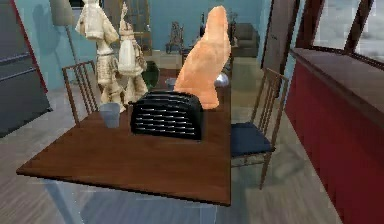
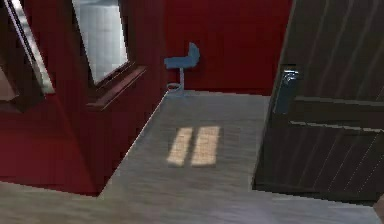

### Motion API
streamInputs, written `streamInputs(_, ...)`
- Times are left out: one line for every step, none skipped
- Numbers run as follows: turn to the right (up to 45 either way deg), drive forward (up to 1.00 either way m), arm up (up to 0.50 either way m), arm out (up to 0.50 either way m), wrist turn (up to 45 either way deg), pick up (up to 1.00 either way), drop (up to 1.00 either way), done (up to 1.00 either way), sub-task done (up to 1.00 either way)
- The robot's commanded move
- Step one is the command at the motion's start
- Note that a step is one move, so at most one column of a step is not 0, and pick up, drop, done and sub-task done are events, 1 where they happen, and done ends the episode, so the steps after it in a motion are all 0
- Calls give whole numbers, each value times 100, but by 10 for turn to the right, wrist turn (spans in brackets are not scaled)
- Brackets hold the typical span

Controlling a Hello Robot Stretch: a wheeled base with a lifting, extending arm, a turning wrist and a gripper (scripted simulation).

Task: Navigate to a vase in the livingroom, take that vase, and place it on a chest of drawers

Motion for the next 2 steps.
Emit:
streamInputs(-450,0,0,0,0,0,0,0,0)
streamInputs(-210,0,0,0,0,0,0,0,0)
